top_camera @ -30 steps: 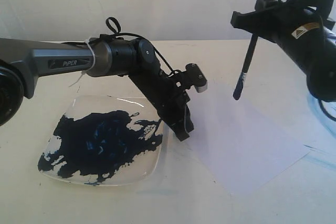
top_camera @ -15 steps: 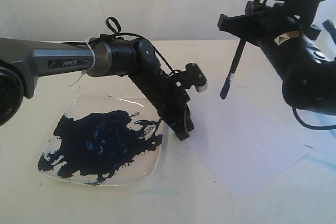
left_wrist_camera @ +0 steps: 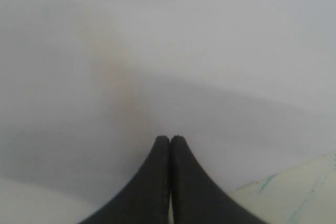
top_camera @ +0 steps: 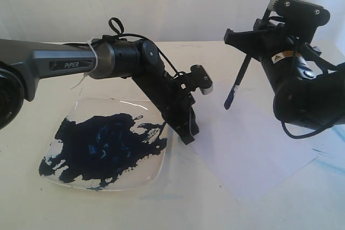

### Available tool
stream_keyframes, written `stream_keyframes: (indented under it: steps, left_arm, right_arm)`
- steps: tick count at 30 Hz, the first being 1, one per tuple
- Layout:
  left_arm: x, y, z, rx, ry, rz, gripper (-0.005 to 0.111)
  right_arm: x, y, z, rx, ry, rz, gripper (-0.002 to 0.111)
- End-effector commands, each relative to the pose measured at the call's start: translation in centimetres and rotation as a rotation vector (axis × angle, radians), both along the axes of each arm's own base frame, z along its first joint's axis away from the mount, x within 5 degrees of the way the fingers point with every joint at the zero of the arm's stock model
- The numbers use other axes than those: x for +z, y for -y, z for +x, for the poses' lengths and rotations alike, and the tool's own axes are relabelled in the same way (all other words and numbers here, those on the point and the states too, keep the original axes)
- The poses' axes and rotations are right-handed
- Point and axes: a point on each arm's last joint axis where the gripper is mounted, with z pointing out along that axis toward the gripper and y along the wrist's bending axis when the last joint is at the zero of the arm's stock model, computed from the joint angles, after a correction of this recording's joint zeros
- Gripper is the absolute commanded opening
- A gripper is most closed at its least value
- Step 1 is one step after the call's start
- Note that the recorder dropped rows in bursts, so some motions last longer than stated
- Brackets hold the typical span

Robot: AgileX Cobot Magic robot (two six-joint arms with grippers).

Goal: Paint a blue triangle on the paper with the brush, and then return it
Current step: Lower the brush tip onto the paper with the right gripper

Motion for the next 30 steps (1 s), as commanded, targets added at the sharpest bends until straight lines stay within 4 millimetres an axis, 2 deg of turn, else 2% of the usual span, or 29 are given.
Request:
stream_keyframes:
  steps: [1,30]
  left_arm:
    - [-0.1,0.2,-0.3,-0.004,-0.022,-0.003,0.000]
    - [-0.1,0.2,-0.3,-0.004,-0.022,-0.003,0.000]
  right_arm:
    - [0.2,0.0,0.1,-0.003,0.023,0.005,0.000]
    - [-0.9,-0.3,0.0,0.031,-0.081,-0.021,0.000]
